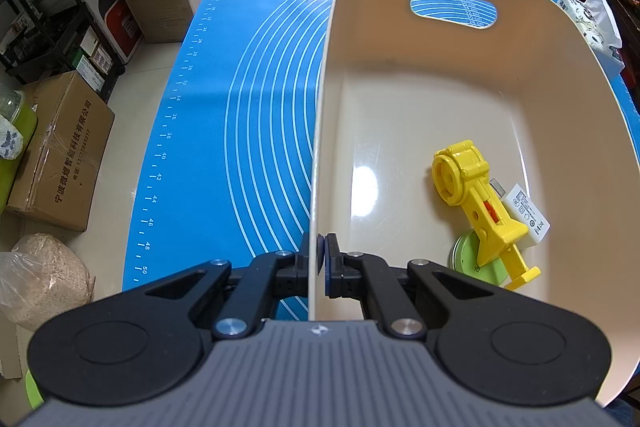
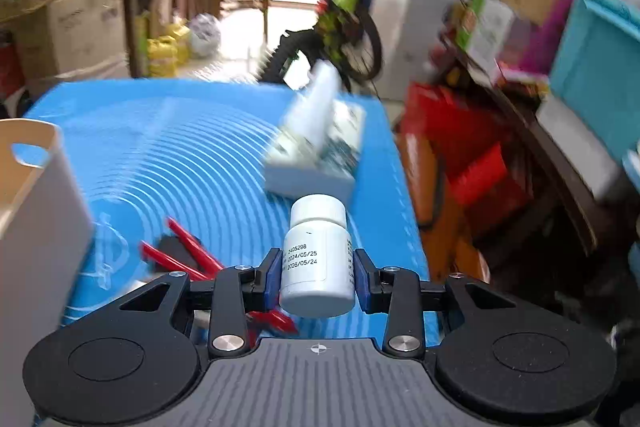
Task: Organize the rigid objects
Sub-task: 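Carry the pill bottle into the beige bin and open the right tool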
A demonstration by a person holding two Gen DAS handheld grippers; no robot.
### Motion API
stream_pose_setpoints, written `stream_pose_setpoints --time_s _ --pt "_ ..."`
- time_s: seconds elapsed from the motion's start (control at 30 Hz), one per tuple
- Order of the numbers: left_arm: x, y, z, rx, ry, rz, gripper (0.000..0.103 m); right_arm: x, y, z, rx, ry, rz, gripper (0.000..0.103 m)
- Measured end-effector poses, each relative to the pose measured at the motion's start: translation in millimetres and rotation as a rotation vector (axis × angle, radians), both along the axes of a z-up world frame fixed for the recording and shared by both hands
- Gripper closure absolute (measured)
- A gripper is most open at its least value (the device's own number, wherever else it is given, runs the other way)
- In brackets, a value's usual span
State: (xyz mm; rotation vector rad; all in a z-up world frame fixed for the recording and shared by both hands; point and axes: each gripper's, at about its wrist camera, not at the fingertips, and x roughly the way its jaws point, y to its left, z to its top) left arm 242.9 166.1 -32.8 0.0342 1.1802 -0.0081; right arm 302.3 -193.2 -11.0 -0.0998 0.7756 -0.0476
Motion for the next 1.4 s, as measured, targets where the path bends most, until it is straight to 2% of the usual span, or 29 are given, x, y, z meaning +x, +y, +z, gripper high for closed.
stream_pose_setpoints --time_s 0.37,0.53,0.77,1.07,1.23,1.4 --pt "0.3 -0.6 0.1 -0.001 -0.001 0.0 0.097 -11.2 86.2 44.3 0.108 -0.084 0.194 0.059" --pt "0.3 -0.5 0.2 0.001 -0.001 -0.001 0.097 -12.6 126.4 50.6 0.149 -0.076 0.282 0.059" --pt "0.1 -0.4 0.7 0.005 -0.001 -0.001 0.097 -11.6 180.2 29.5 0.203 -0.01 0.357 0.059" --pt "0.4 -0.6 0.6 0.007 0.0 -0.002 0.097 -23.3 244.8 3.1 0.175 0.106 0.499 0.059" --pt "0.4 -0.8 0.6 0.007 -0.001 -0.002 0.097 -21.6 263.2 -11.5 0.146 0.194 0.541 0.059" --pt "0.8 -0.8 0.4 0.007 0.0 -0.002 0.097 -14.5 261.5 -24.6 0.145 0.256 0.54 0.059"
